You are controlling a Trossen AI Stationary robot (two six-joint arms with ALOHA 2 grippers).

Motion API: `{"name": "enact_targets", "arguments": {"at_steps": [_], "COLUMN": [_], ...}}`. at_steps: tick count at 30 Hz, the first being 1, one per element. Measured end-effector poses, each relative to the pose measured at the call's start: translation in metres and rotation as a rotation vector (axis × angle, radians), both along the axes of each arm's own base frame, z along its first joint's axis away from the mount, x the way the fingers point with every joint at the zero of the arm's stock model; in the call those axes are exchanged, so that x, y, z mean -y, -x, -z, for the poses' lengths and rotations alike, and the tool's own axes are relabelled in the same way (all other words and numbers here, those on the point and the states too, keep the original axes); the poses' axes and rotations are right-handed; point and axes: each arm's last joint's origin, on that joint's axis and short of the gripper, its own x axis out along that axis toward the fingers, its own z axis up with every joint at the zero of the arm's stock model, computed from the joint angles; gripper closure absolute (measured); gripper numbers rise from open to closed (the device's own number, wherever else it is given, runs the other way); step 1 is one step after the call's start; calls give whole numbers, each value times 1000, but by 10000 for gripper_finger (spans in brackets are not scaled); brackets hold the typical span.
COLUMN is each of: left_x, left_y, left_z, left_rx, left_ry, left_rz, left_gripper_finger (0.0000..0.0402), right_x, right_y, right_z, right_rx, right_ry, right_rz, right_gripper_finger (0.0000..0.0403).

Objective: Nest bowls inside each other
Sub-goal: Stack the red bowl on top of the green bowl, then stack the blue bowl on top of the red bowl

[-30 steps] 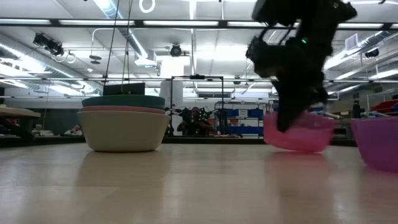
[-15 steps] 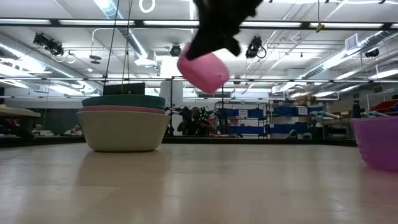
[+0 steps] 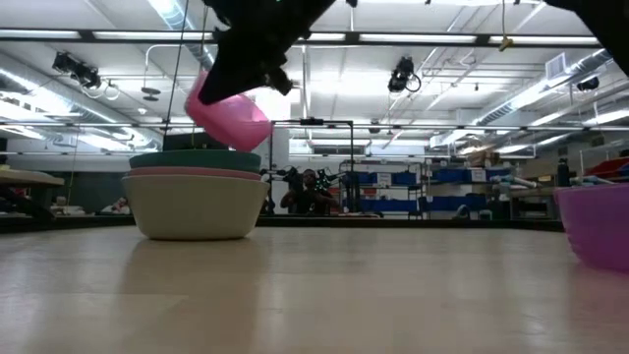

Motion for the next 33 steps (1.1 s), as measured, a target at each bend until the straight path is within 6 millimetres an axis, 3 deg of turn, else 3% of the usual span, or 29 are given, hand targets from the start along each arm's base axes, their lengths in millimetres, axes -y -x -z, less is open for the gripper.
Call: {"name": "enact_targets", "arguments": {"at_steps": [9,17,21,26,30,33], "left_x": [0,0,0,2,5,9], "left_y": [0,0,0,1,2,3], "left_z": [0,0,0,2,6,21], "left_rx": [8,8,2,-60,-135,-241], "left_ry": [12,13,24,92,182,241], "left_rz": [-12,-12,-10,27,72,111], "left_gripper_finger": [156,156,156,156,156,156], "right_x": [4,4,4,-1,-15,-28], "right_y": [-14,-11,-5,25,62,91], "right_z": [25,23,14,-10,-30,-45], "right_rx": [-64,-81,-93,-226,-384,-487], "right_ry": [-87,-104,-87,16,135,212], "right_rz": [-58,-40,-23,41,123,197], "right_gripper_finger": [379,296,278,281,284,284]}}
